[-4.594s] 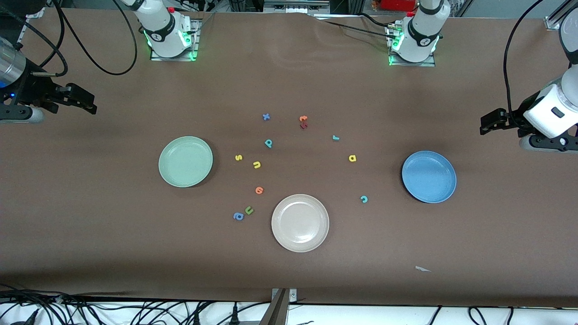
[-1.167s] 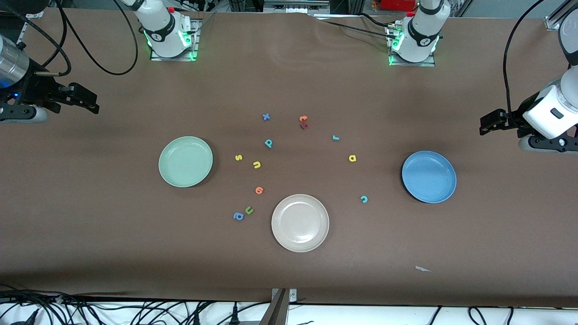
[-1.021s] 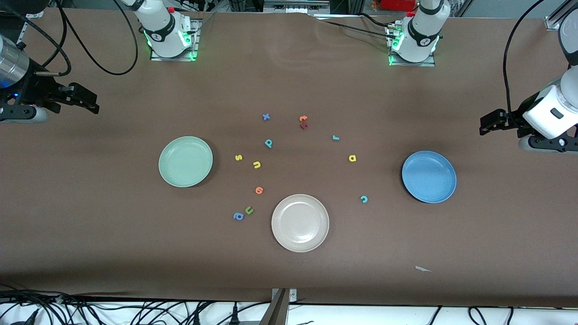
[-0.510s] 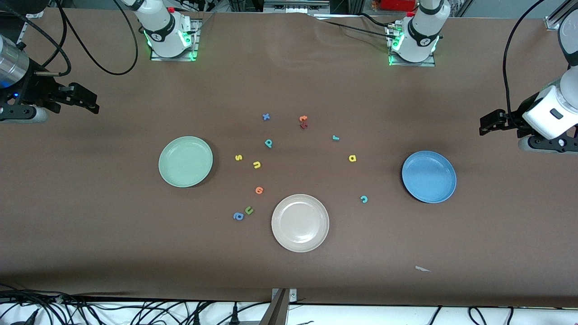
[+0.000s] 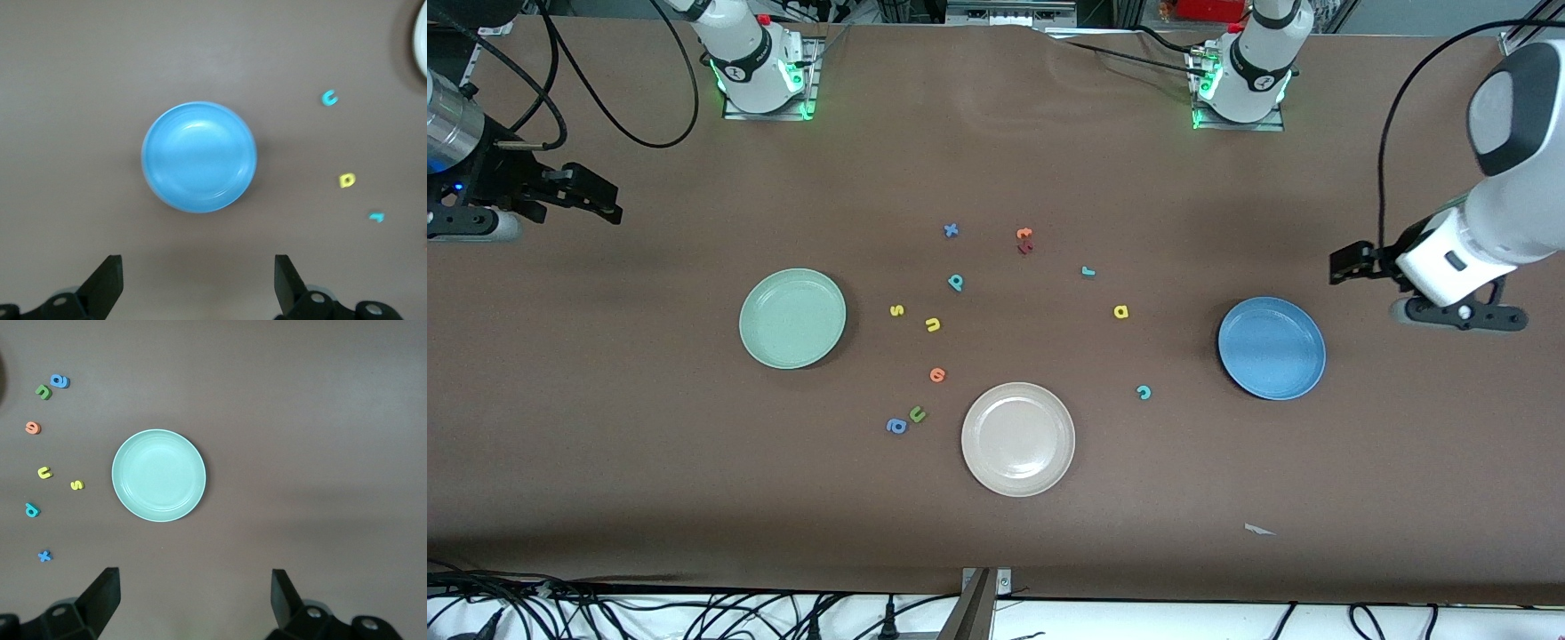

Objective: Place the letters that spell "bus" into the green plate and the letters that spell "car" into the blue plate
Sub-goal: 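Reach the cyan letter c beside the blue plate and grasp it with the left gripper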

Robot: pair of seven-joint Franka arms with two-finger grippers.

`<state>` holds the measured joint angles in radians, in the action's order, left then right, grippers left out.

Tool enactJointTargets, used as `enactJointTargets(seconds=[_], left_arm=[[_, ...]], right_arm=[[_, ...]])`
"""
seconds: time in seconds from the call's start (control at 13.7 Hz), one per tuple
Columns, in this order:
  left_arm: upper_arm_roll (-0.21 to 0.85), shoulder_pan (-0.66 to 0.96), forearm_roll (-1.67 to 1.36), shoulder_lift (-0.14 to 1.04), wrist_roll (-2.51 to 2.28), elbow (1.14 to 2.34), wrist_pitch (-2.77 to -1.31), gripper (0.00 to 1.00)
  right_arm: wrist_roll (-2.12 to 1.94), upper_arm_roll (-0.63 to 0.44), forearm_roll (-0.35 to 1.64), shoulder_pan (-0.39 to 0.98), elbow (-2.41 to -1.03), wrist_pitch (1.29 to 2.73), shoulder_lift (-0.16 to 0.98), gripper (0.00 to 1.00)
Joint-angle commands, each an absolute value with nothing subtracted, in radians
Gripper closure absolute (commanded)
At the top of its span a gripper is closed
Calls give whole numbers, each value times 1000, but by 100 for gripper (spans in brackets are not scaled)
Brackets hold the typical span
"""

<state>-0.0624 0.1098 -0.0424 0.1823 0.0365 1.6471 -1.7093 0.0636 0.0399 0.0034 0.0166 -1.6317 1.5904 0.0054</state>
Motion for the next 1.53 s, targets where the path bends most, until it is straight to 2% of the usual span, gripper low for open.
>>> enactJointTargets(seconds=[0.0,0.29,0.66,1.02,1.24,1.39,1.46], left_arm=[[-31,115,-110,230,-40,1661,-1799,0],[99,126,-98,366,-274,1677,-2027,0],[109,265,29,583,-588,1667,-2334,0],[103,272,100,718,-637,1629,-2450,0],[100,270,97,779,-635,1559,-2456,0],[95,271,97,810,-635,1546,-2457,4],[95,270,100,810,-635,1546,-2457,11]], right_arm=[[66,41,5,15,-1620,1575,2,0],[66,41,5,15,-1618,1575,2,0],[63,41,5,15,-1620,1575,2,0],[63,41,5,15,-1620,1575,2,0],[63,41,5,15,-1620,1575,2,0],[63,41,5,15,-1620,1575,2,0],[63,41,5,14,-1620,1575,2,0]])
